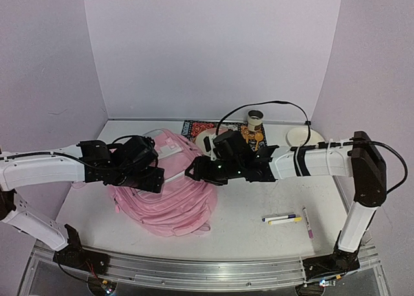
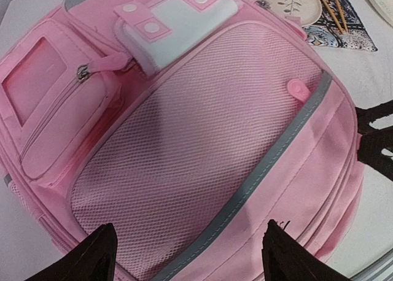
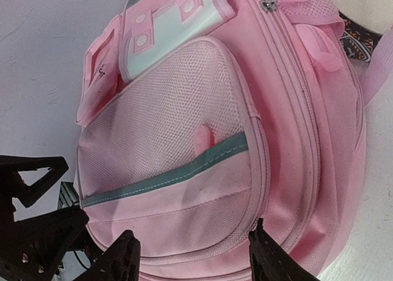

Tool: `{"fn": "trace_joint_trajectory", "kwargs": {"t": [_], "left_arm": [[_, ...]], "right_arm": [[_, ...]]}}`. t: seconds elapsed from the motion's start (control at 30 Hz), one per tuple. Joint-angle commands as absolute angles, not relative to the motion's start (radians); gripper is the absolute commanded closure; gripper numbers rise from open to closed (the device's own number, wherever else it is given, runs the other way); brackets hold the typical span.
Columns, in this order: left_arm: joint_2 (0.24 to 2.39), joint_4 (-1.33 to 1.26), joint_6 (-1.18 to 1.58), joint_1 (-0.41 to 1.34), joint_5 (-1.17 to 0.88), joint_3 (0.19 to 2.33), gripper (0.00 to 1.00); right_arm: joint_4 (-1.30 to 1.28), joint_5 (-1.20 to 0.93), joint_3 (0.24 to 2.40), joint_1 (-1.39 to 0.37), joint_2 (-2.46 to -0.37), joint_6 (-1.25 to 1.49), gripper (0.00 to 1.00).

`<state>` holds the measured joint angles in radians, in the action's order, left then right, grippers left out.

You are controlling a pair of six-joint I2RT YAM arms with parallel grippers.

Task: Pack the student bag
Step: Hold the upper front pocket of the student bag.

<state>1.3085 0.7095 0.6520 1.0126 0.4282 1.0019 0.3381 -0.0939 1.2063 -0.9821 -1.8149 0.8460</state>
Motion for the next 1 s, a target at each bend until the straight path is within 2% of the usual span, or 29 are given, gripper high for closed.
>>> {"fn": "trace_joint_trajectory", "kwargs": {"t": [0.0,0.37,0.97], "left_arm": [[1.321,0.612,0.596,1.011,0.392,1.038,0.17],[1.374,0.552,0.536,1.011,0.361,1.051,0.16],[1.365,0.507,0.444,1.012,0.285,1.051,0.16]], "right_arm": [[0.337,-0.15,1.28,-0.981,-1.842,0.818,0.4],[0.412,-0.245,1.295,-0.981,-1.806,0.82,0.43],[0.429,-0.217,1.319,-0.981,-1.809,0.831,0.46]]}}
